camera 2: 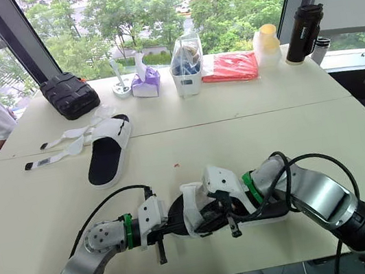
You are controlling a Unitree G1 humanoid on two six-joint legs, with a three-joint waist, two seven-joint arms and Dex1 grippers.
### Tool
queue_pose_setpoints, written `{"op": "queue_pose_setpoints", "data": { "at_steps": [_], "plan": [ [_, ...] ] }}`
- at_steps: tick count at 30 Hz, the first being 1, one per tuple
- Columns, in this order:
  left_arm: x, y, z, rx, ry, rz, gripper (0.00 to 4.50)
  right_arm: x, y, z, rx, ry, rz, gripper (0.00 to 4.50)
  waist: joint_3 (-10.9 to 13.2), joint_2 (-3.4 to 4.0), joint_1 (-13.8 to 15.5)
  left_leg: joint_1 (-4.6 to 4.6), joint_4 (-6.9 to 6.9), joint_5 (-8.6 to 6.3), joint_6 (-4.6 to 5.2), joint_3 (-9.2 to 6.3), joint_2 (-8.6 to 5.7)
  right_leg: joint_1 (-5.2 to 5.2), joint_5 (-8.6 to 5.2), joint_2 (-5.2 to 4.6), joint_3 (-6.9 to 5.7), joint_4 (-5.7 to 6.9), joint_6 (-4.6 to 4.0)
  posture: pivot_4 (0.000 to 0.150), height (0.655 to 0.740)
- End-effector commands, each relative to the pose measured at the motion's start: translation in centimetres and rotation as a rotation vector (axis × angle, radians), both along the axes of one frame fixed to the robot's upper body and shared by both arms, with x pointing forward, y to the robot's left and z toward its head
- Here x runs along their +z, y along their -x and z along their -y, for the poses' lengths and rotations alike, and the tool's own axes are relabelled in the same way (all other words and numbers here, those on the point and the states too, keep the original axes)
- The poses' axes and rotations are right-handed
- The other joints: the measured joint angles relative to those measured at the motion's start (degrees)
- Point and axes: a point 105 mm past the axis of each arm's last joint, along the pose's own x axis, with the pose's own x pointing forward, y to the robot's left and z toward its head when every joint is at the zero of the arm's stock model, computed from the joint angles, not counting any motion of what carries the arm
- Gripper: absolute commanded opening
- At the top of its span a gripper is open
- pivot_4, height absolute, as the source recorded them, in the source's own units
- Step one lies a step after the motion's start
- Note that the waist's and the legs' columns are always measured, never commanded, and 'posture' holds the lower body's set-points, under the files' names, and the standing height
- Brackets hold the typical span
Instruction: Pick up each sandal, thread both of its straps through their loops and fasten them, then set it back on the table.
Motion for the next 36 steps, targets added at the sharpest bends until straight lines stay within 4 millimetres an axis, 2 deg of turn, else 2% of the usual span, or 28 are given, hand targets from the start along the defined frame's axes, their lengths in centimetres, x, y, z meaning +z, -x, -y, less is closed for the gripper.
{"op": "queue_pose_setpoints", "data": {
  "at_steps": [1, 3, 14, 19, 26, 36],
  "plan": [
    [-4.8, 3.3, 0.4, -0.072, -0.110, -0.205, 0.00, 0.5, -0.6, 0.8, -0.038, 0.026, 0.010, 2.72, 0.0, -0.01, -0.1, 0.24, 0.00, -0.11, -0.05, 0.01, 0.02, 0.22, -0.15, 0.00, 0.01, -0.01, 0.19, 0.150, 0.7400],
    [-4.8, 3.3, 0.4, -0.073, -0.110, -0.204, 0.00, 1.4, -0.1, 1.5, -0.033, 0.035, -0.016, 3.66, 0.0, 0.00, 0.0, 0.30, 0.00, -0.14, -0.05, 0.00, 0.04, 0.29, -0.32, 0.00, 0.00, 0.00, 0.15, 0.150, 0.7400],
    [-4.9, 3.3, 0.5, -0.078, -0.109, -0.203, 0.00, 4.3, 2.4, 4.5, -0.078, 0.031, -0.140, 3.66, 0.0, -0.01, 0.3, 0.20, 0.00, -0.22, 0.02, -0.02, -0.01, 0.26, -0.33, -0.07, 0.01, -0.05, 0.22, 0.150, 0.7400],
    [-4.9, 3.2, 0.6, -0.078, -0.106, -0.202, 0.00, 1.6, 3.4, 5.6, -0.161, 0.043, -0.266, 3.66, 0.0, -0.05, 0.5, 0.19, 0.00, -0.25, 0.06, -0.03, -0.01, 0.29, -0.37, -0.08, -0.01, -0.09, 0.28, 0.150, 0.7400],
    [-4.8, 3.1, 0.4, -0.081, -0.111, -0.200, 0.00, -0.7, 3.4, 4.9, -0.202, 0.027, -0.274, 3.66, 0.0, 0.00, 0.4, 0.21, 0.00, -0.29, 0.10, 0.07, -0.09, 0.27, -0.42, -0.23, 0.00, -0.09, 0.40, 0.150, 0.7400],
    [-4.8, 3.1, 0.3, -0.079, -0.114, -0.203, 0.00, -1.2, 2.4, 3.4, -0.224, -0.019, -0.232, 3.66, 0.0, -0.01, 0.2, 0.22, 0.00, -0.29, 0.11, 0.05, -0.11, 0.27, -0.43, -0.23, -0.01, -0.09, 0.45, 0.150, 0.7400]
  ]
}}
